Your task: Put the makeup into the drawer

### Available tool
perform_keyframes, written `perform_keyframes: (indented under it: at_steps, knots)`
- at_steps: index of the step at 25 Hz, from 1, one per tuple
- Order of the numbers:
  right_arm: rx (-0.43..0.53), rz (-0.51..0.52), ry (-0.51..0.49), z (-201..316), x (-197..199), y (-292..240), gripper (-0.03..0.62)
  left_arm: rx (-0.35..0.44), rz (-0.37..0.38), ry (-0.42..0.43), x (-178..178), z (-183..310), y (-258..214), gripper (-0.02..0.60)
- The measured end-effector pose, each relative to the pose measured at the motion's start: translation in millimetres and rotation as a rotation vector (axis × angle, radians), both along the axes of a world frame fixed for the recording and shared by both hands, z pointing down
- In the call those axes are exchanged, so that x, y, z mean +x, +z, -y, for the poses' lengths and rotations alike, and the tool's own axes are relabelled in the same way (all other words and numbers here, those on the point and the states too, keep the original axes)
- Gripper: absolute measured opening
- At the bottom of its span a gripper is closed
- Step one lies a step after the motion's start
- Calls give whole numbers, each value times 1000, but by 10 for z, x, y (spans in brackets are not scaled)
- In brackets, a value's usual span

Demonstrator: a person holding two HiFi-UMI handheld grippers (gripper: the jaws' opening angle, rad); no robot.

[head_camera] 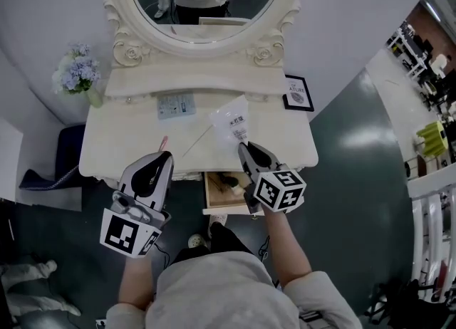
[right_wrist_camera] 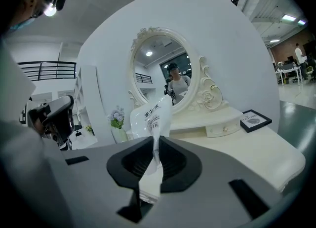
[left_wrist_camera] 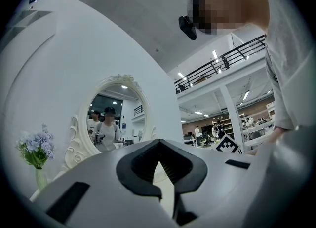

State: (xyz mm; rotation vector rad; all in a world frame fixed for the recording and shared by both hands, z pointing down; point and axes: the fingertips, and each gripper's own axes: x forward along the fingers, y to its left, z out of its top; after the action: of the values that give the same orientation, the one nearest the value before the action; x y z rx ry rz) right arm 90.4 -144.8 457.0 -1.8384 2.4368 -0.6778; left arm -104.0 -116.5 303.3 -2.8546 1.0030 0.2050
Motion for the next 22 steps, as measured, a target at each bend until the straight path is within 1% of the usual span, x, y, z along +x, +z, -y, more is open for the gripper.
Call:
perform_keyframes:
  at_steps: [3, 13, 22]
  knots:
    - [18, 12, 17, -106, -6, -56, 44, 13, -2, 4, -36, -80, -28, 12]
    - [58, -3, 64, -417, -51, -178, 44, 21, -24, 39, -113, -284, -77, 12]
    - [72, -34, 68, -584, 92, -230, 44, 32, -25, 41, -24, -343, -155, 12]
